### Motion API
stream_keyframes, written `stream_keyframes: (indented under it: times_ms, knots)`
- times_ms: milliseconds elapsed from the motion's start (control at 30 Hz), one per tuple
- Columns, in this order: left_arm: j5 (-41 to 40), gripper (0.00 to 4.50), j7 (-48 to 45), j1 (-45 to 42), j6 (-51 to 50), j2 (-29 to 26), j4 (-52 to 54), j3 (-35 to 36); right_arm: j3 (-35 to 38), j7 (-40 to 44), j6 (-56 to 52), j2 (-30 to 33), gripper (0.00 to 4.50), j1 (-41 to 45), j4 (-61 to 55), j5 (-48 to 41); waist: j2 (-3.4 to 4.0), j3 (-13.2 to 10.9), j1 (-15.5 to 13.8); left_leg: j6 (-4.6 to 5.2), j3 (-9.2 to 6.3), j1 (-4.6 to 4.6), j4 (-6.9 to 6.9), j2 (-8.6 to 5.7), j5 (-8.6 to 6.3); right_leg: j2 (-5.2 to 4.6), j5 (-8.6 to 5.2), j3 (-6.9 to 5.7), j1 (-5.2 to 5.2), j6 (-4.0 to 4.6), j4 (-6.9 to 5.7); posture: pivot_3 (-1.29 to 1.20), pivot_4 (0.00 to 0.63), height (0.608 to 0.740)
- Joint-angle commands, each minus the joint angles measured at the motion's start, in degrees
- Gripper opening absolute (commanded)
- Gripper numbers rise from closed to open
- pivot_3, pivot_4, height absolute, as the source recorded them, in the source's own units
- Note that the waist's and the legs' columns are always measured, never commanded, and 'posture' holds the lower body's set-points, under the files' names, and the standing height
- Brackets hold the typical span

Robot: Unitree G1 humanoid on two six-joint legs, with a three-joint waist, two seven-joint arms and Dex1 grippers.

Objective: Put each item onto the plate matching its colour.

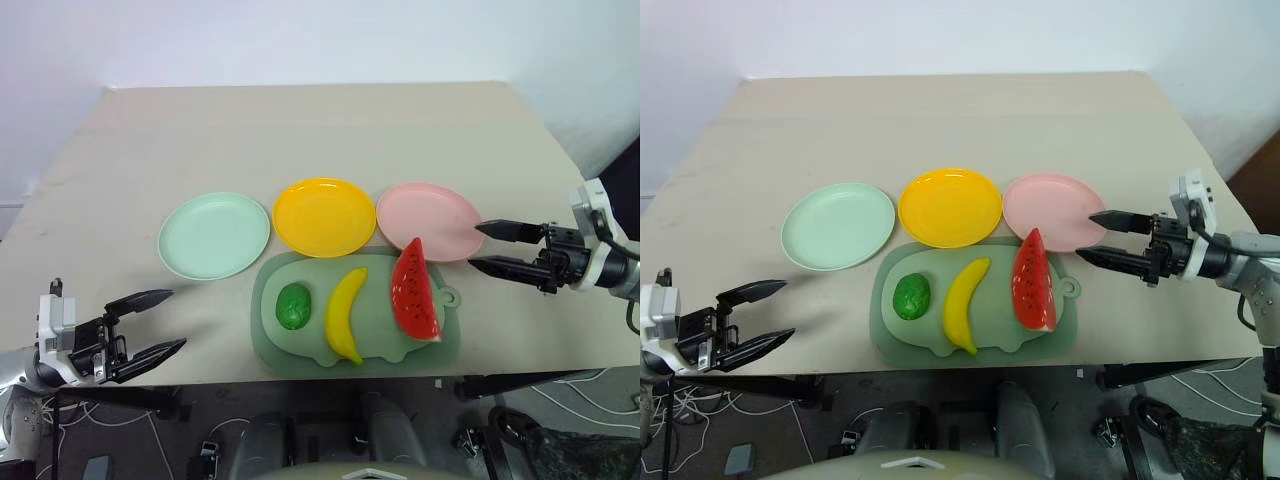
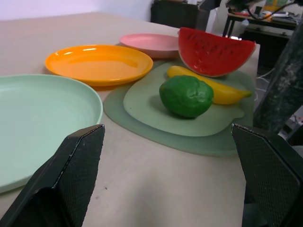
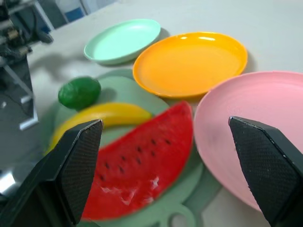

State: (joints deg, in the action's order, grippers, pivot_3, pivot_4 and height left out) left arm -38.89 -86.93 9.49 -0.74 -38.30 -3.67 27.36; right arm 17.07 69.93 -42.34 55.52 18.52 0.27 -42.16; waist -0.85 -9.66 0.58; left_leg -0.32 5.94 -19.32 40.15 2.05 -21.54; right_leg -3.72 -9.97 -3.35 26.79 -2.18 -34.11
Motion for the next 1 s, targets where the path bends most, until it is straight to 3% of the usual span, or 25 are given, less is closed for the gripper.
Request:
stream_keyframes:
  times_ms: [33,467,600,833,1000]
  knots:
    - [0.3,4.49,-0.3,-1.5,1.6,0.8,-0.8,-1.8,0.9,-12.9,-19.5,0.9,4.5,9.8,-5.1,-7.8,0.02,0.0,0.2,0.0,0.02,-0.01,0.0,-0.01,0.0,-0.01,0.0,0.03,0.04,0.0,-0.01,0.0,0.15,0.736]
    - [1.2,4.49,0.7,-5.0,3.9,2.9,-1.6,-5.4,-0.1,-32.1,-49.0,-0.5,4.5,19.6,-16.8,-15.8,-0.06,0.0,0.1,0.11,-0.02,-0.18,-0.01,-0.02,-0.06,-0.04,0.08,-0.02,0.17,-0.08,0.02,0.0,0.15,0.736]
    - [1.7,4.49,0.8,-6.4,4.2,2.7,-1.5,-6.6,-2.6,-38.5,-50.2,-0.5,4.5,19.6,-17.2,-20.8,-0.06,0.0,0.2,0.1,-0.03,-0.16,-0.02,0.0,-0.06,0.03,0.08,-0.02,0.17,-0.08,0.01,0.0,0.15,0.736]
    - [1.6,4.49,0.8,-8.0,4.3,2.3,-0.3,-7.4,-5.1,-57.0,-50.2,-7.1,4.5,18.0,-17.0,-29.6,-0.07,0.0,0.2,0.09,-0.01,-0.18,-0.02,-0.01,-0.05,0.05,0.09,-0.01,0.17,-0.1,0.0,0.0,0.15,0.736]
    - [1.7,4.49,0.7,-7.4,5.0,1.7,0.1,-7.1,-5.6,-66.9,-50.2,-11.4,4.5,15.9,-17.5,-30.7,-0.08,0.0,0.2,0.1,-0.01,-0.2,-0.02,-0.01,-0.05,0.03,0.09,-0.01,0.17,-0.11,0.01,0.0,0.15,0.736]
